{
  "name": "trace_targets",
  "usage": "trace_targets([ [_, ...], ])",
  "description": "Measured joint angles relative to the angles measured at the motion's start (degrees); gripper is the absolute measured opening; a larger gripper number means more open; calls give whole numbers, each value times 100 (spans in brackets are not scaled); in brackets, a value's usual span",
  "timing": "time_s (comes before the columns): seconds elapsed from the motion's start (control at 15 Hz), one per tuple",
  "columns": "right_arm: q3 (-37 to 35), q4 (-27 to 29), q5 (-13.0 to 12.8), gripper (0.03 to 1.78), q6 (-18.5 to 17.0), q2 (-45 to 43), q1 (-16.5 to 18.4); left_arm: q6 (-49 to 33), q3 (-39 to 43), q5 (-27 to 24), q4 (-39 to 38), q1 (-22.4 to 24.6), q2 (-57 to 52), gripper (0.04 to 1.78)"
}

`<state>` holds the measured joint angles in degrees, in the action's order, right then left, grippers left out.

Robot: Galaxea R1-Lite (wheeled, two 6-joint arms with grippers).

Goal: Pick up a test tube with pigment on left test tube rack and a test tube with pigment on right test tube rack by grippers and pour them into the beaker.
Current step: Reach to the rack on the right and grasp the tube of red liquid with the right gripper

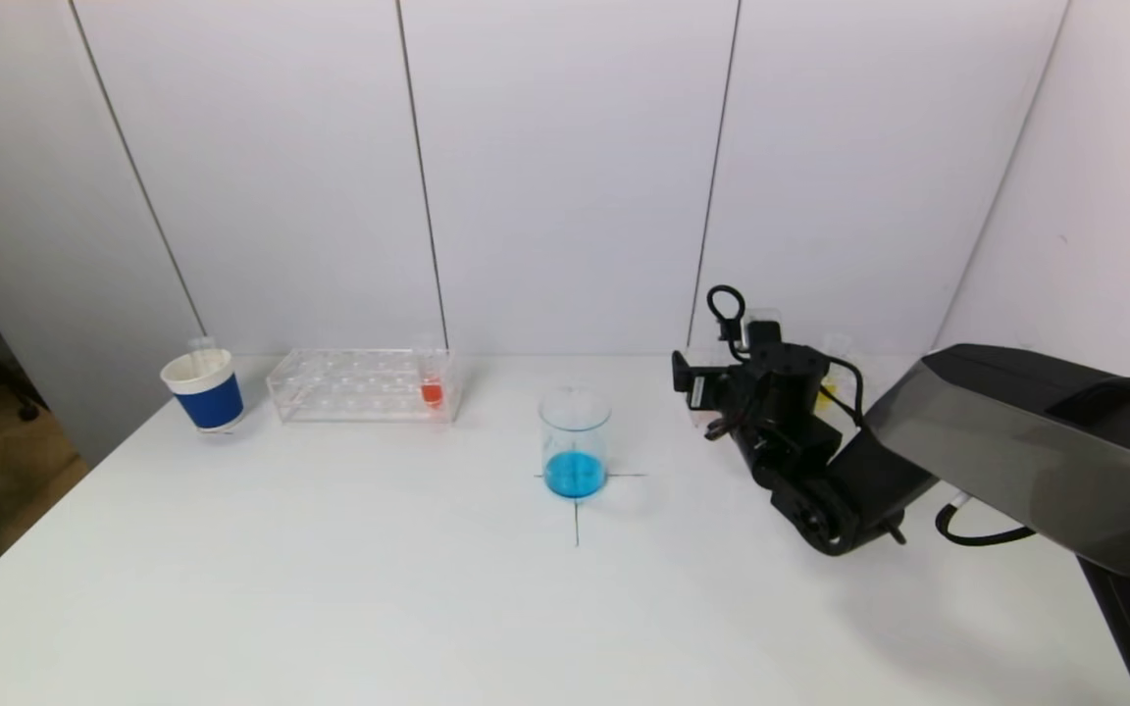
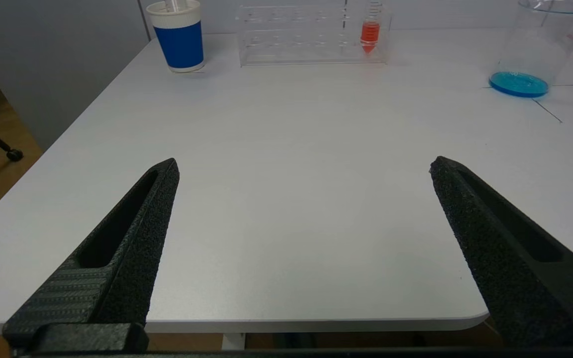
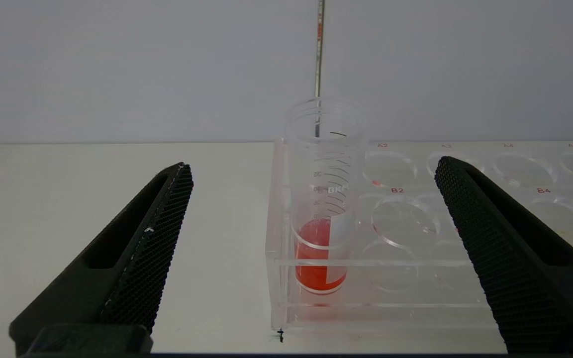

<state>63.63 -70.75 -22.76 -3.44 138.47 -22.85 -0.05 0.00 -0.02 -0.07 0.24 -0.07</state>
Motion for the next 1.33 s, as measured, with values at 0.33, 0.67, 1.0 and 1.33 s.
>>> trace_targets([
  [0.33, 138, 2, 16, 177, 55, 61, 16, -5, 0, 2, 0, 0, 0, 176],
  [0.67, 329, 9, 30, 177, 110, 177, 74, -2, 0, 2, 0, 0, 0, 176],
  [1.0, 463, 9, 46, 177, 157, 273, 107, -2, 0, 2, 0, -2, 0, 176],
  [1.33, 588, 80, 41, 177, 188, 329, 116, -2, 0, 2, 0, 0, 0, 176],
])
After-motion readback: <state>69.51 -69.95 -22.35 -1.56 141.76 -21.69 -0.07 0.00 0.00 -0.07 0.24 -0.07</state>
